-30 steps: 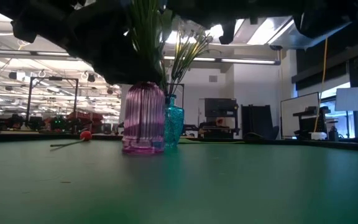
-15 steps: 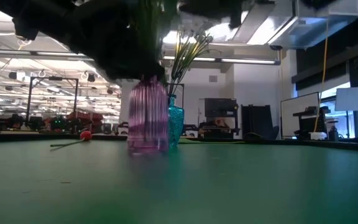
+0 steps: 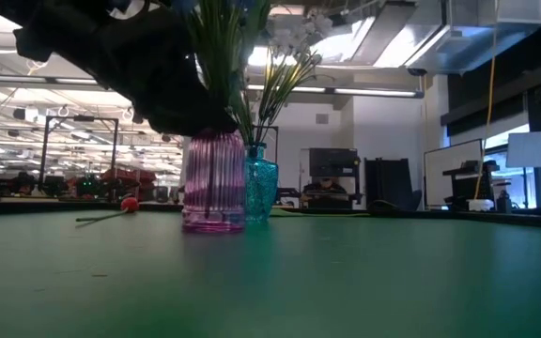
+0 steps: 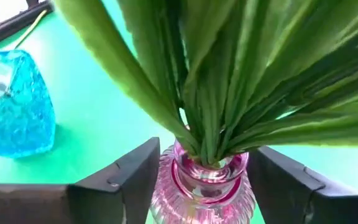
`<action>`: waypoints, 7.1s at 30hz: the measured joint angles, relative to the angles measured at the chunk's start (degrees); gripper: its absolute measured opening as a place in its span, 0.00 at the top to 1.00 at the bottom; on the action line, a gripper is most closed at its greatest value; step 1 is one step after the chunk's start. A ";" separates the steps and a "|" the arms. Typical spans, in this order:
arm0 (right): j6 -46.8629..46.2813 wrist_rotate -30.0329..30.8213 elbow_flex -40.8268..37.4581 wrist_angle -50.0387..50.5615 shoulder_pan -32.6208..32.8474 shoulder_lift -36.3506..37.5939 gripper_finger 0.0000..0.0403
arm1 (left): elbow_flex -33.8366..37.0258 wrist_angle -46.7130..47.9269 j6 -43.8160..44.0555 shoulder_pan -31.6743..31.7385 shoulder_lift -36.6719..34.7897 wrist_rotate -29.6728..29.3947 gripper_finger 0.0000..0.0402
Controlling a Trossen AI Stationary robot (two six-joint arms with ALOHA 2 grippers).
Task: Sort flowers into vase by color
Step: Put the red flowers into the violet vase
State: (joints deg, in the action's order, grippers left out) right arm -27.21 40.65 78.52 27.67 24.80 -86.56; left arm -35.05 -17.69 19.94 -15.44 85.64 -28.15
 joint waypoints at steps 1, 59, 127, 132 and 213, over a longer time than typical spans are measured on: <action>-1.31 -0.74 1.05 3.02 0.00 0.06 0.18 | 0.00 0.61 0.79 -0.02 -0.04 -0.15 0.42; -7.03 -4.27 6.29 19.31 -0.07 0.06 0.19 | 0.15 21.81 20.77 -1.62 -10.68 4.00 0.34; -14.96 -4.75 7.27 25.47 -1.83 0.15 0.19 | 1.23 82.28 68.05 -1.72 -37.33 -8.01 0.38; -13.71 -7.54 12.53 26.14 -6.92 0.20 0.19 | 2.89 74.02 63.93 17.38 -31.85 -8.28 0.38; 2.53 0.55 32.37 23.04 3.14 -3.20 0.19 | 0.83 10.87 3.03 -9.73 -57.96 -19.36 1.00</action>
State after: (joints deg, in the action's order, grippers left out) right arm -24.68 41.21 110.89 50.71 27.94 -89.76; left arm -34.22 -6.82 22.97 -25.17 27.68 -47.51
